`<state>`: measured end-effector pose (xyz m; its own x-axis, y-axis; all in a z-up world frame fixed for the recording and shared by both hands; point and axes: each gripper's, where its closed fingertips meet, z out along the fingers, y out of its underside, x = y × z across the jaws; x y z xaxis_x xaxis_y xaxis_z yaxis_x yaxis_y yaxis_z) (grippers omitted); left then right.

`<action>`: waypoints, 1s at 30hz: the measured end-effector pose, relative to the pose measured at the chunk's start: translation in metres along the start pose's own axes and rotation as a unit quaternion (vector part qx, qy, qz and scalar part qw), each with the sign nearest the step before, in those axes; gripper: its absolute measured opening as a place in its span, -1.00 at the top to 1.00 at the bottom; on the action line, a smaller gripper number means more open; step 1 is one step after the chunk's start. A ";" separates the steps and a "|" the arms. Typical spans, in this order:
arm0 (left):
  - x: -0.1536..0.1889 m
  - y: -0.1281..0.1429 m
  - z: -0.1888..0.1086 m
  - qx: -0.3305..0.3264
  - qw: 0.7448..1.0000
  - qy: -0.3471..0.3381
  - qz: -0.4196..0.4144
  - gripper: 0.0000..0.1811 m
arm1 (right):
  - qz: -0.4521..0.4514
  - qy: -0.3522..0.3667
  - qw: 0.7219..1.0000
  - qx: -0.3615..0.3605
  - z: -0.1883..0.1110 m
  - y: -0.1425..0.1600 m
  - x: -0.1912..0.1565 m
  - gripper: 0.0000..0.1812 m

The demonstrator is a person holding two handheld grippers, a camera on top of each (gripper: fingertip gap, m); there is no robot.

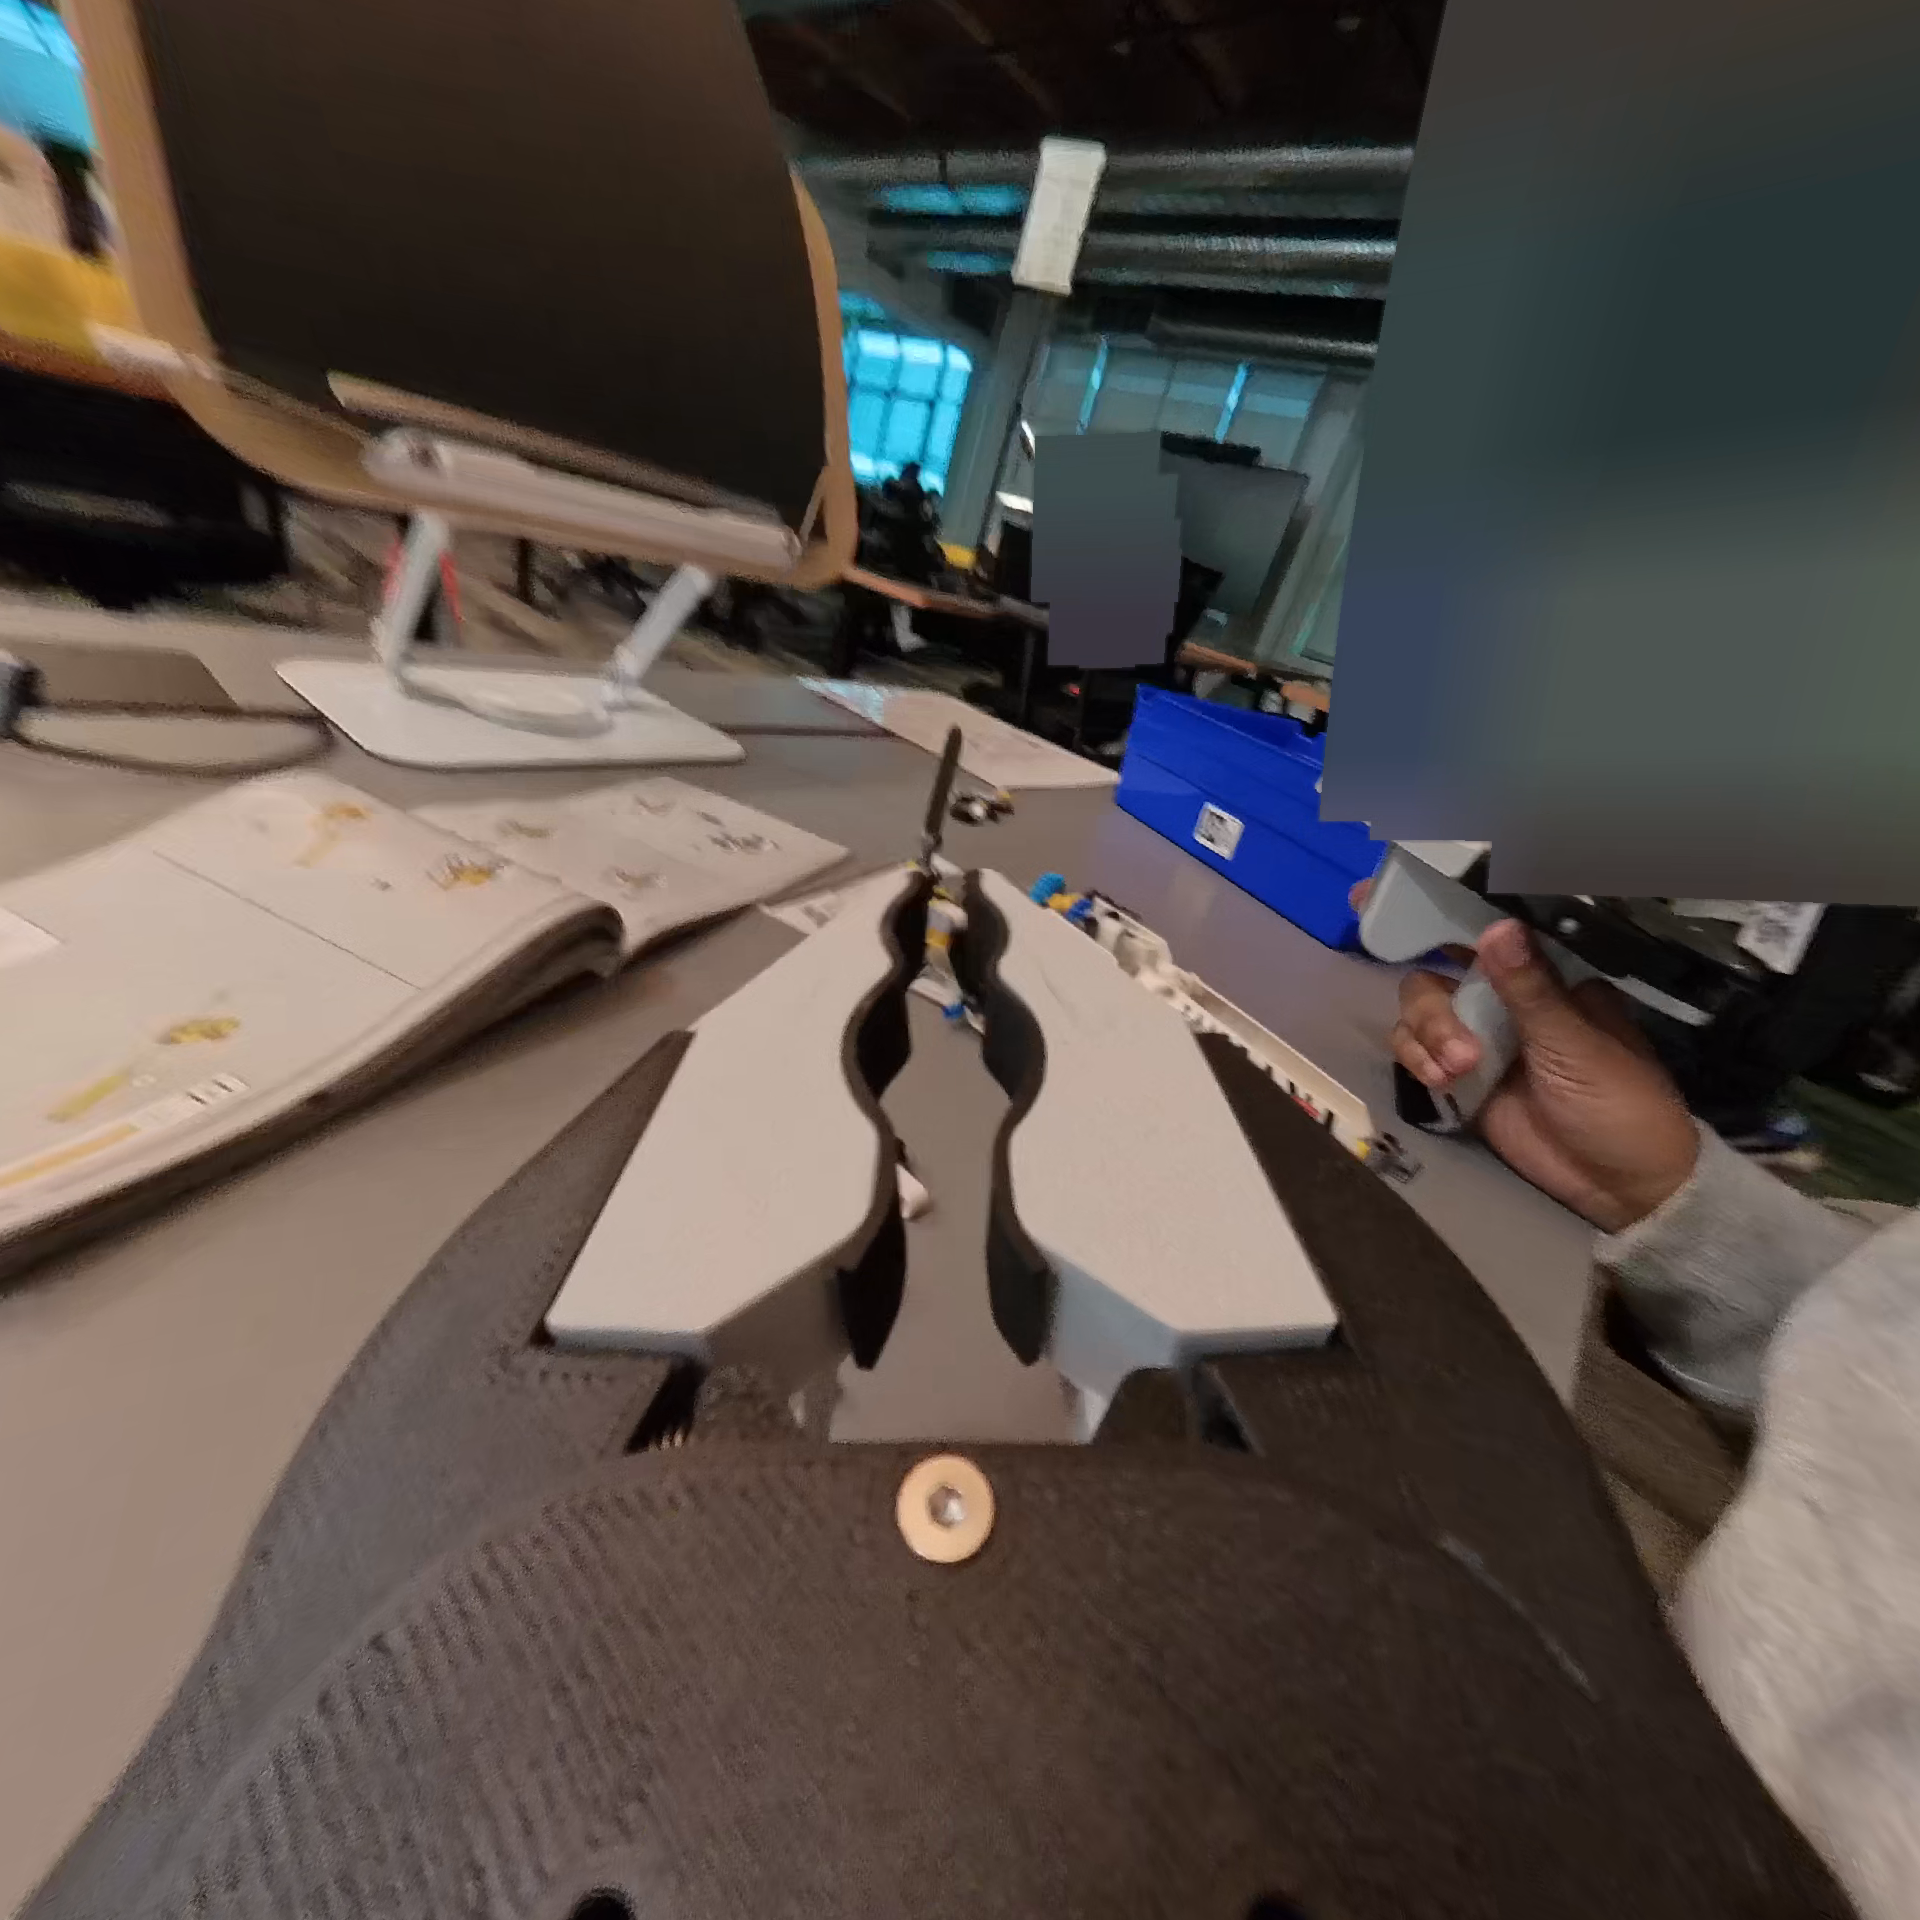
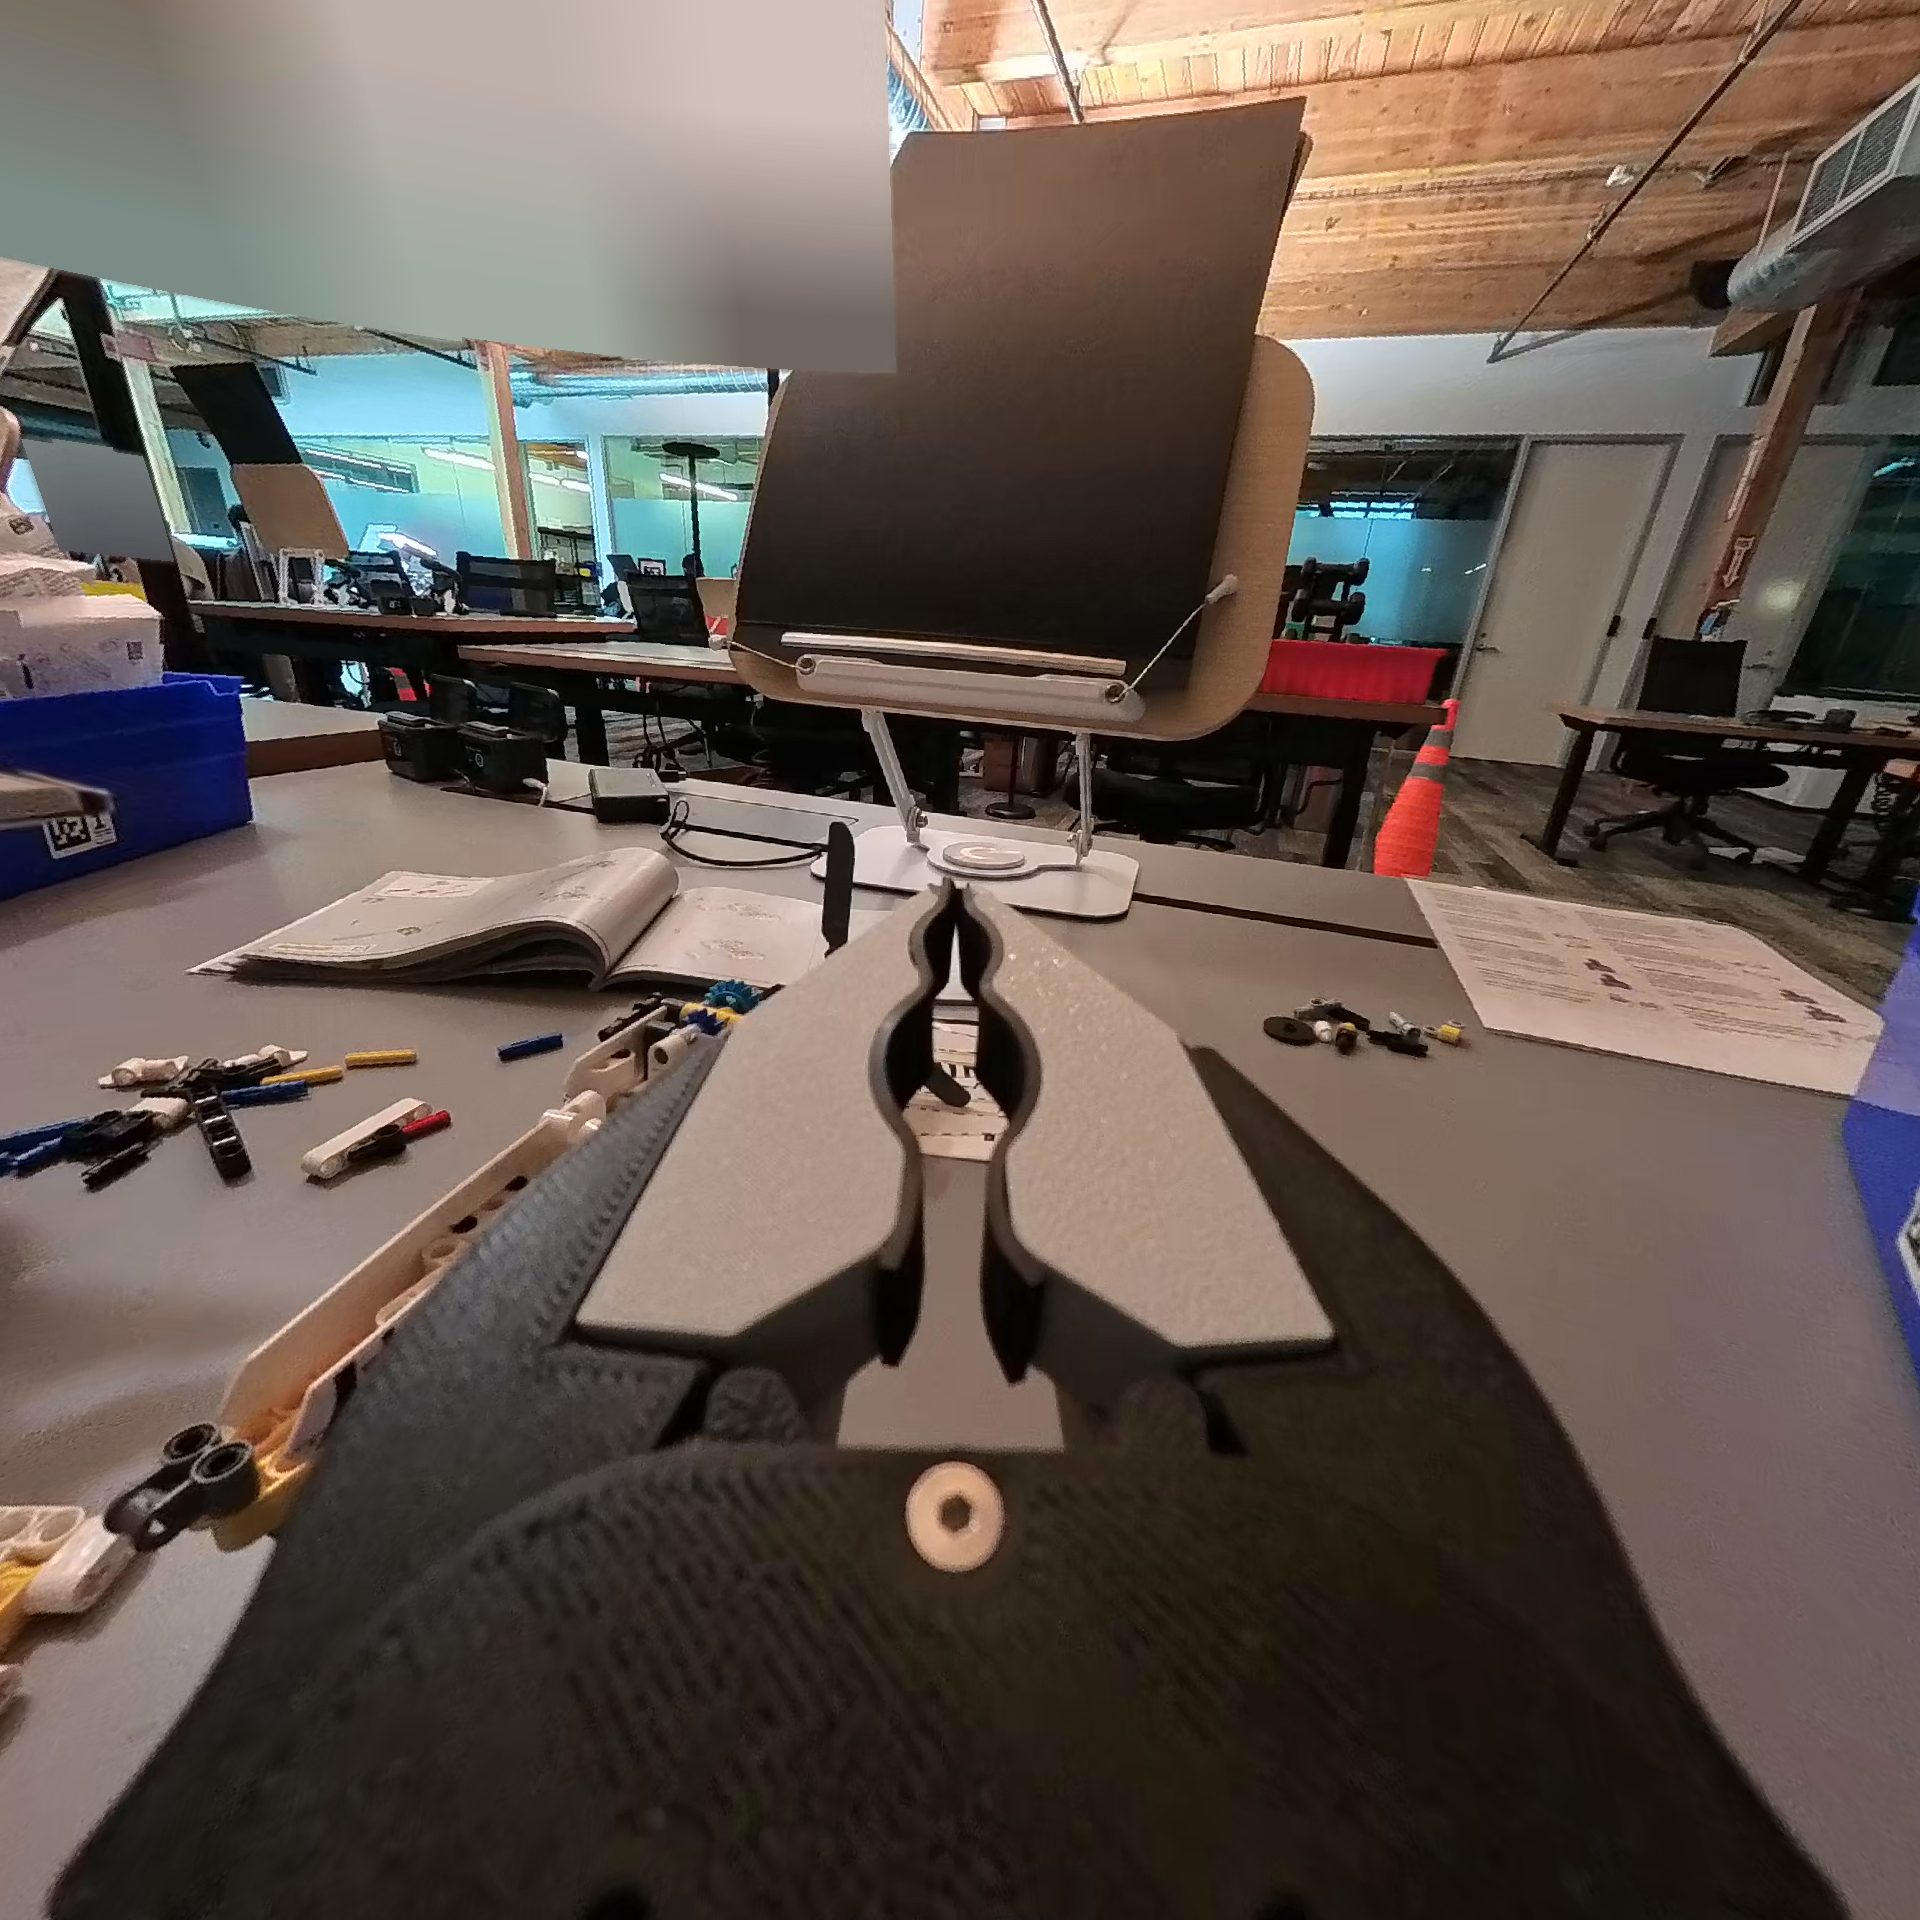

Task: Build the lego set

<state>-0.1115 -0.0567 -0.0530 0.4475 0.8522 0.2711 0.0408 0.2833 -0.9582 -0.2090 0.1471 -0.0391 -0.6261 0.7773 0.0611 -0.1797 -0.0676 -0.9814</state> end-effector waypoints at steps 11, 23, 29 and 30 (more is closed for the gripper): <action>-0.050 0.074 0.059 -0.366 0.925 -0.094 0.047 0.69 | 0.001 -0.001 1.000 0.012 -0.001 -0.002 0.000 1.00; -0.065 0.106 0.067 -0.432 0.895 -0.099 0.061 0.97 | 0.021 0.006 0.999 0.032 -0.010 -0.008 0.006 1.00; 0.001 0.064 0.055 -0.337 0.938 0.009 0.086 0.97 | 0.019 -0.004 0.999 0.026 -0.014 -0.008 0.003 1.00; 0.018 0.059 0.049 -0.321 0.942 0.041 0.091 0.97 | 0.016 -0.021 0.999 0.020 -0.017 -0.009 -0.004 1.00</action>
<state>-0.1446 -0.0027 -0.1005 0.5663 0.8161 0.1151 0.4768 -0.2105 -0.8534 -0.1923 0.1554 -0.0341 -0.6630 0.7477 0.0375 -0.1880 -0.1178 -0.9751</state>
